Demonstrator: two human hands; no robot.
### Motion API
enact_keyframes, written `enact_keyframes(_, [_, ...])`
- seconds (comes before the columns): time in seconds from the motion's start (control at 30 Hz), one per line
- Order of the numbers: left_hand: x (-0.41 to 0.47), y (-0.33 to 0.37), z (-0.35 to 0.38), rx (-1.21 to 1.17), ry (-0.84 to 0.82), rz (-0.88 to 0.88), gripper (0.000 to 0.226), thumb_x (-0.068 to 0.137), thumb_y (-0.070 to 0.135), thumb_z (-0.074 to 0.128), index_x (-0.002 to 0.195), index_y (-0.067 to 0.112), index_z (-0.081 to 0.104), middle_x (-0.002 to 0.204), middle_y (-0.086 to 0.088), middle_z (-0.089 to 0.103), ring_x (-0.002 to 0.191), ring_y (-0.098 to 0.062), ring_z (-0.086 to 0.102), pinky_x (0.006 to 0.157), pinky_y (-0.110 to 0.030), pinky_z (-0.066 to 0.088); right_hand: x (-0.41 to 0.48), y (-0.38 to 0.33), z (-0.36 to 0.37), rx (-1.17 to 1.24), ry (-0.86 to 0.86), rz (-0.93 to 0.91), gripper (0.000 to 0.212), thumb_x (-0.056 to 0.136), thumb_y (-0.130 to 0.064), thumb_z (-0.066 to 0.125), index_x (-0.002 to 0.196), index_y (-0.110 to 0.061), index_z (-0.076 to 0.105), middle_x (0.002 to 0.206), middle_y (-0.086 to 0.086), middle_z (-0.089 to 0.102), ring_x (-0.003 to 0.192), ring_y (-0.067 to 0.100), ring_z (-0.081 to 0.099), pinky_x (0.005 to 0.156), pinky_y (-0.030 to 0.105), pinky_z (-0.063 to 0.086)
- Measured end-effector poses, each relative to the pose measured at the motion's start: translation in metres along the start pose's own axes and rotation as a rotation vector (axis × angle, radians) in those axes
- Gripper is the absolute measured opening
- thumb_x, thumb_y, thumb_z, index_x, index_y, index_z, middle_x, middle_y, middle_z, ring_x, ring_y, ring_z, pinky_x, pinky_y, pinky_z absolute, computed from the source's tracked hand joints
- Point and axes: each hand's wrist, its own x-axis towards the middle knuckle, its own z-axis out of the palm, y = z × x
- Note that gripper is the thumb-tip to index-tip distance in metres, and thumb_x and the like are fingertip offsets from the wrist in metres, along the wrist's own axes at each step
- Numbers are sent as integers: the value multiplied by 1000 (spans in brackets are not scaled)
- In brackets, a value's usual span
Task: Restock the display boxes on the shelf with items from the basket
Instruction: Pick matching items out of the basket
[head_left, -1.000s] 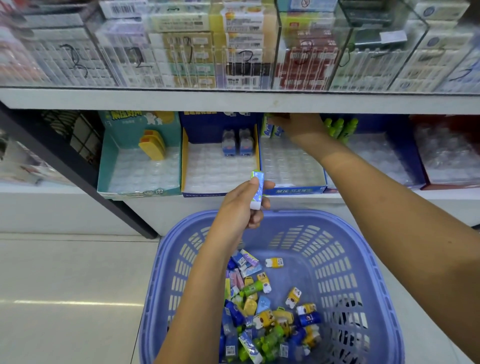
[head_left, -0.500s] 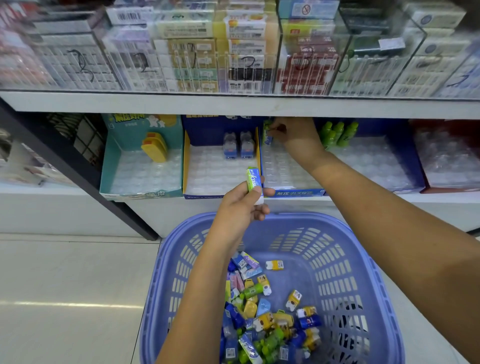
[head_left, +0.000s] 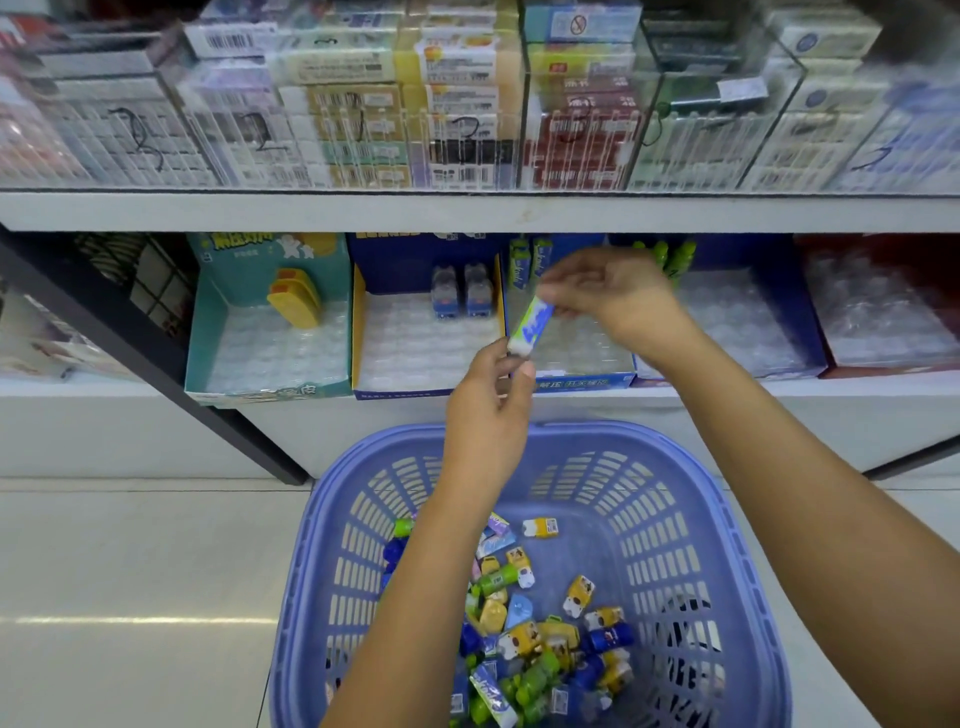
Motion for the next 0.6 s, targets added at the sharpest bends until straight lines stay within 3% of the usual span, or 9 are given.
enact_keyframes(0.1, [-5, -5, 10, 391, -168, 141, 46, 99, 22, 46, 144, 15, 38, 147, 1, 42, 135, -11, 37, 103, -7, 24, 25, 7, -13, -202, 260, -4, 11, 80, -11, 72, 90, -9, 69, 83, -4, 65, 66, -9, 59, 64, 1, 42])
enact_keyframes(0.17, [-7, -9, 16, 592, -269, 200, 52, 98, 19, 46, 147, 12, 30, 156, -3, 24, 146, -16, 16, 114, -17, 10, 39, 13, -18, -384, 275, 15, 13, 84, -21, 68, 94, -12, 67, 91, -2, 64, 84, 6, 59, 73, 11, 41])
enact_keyframes(0.27, [-8, -12, 19, 712, -291, 234, 59, 97, 18, 48, 149, 10, 23, 159, -4, 15, 147, -18, 6, 119, -25, 4, 54, 20, -13, -593, 128, -22, 25, 93, -25, 57, 111, -8, 63, 111, 11, 65, 105, 24, 58, 87, 27, 41])
enact_keyframes(0.33, [-6, -13, 18, 719, -296, 239, 60, 97, 20, 48, 150, 11, 21, 159, -3, 13, 147, -16, 5, 120, -25, 5, 60, 21, -13, -687, 46, -42, 29, 95, -27, 53, 117, -9, 60, 116, 14, 63, 109, 28, 57, 90, 32, 42])
enact_keyframes(0.5, [-6, -14, 16, 713, -316, 243, 60, 98, 21, 47, 150, 14, 19, 159, 1, 12, 147, -13, 3, 118, -22, 4, 69, 17, -24, -679, -30, 46, 28, 95, -35, 51, 117, -20, 60, 116, 6, 60, 98, 18, 51, 82, 27, 35])
enact_keyframes(0.6, [-5, -16, 15, 712, -318, 245, 61, 98, 22, 47, 151, 14, 18, 160, 1, 11, 147, -12, 3, 117, -21, 3, 71, 18, -19, -644, -83, 40, 20, 95, -27, 52, 110, -22, 64, 116, 2, 63, 102, 16, 56, 90, 29, 43])
